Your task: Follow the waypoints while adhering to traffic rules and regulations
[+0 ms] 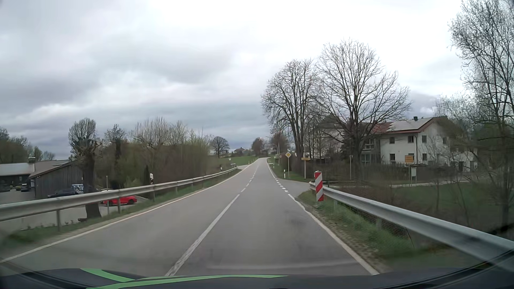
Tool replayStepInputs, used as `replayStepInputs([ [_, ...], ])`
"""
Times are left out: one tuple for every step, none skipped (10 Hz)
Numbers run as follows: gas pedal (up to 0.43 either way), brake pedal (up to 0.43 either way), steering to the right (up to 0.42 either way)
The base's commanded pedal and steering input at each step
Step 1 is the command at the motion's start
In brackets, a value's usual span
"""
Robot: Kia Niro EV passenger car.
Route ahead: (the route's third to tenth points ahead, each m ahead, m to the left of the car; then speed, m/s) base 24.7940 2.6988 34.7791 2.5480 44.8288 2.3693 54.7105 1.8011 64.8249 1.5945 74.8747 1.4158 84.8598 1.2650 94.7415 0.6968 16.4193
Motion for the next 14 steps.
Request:
replayStepInputs([
  [0.087,0.000,0.008],
  [0.087,0.000,0.007],
  [0.087,0.000,0.006],
  [0.098,0.000,0.005],
  [0.110,0.000,0.005],
  [0.110,0.000,0.005],
  [0.110,0.000,0.004],
  [0.110,0.000,0.004],
  [0.110,0.000,0.004],
  [0.110,0.000,0.003],
  [0.110,0.000,0.003],
  [0.110,0.000,0.002],
  [0.110,0.000,0.002],
  [0.110,0.000,0.001],
])
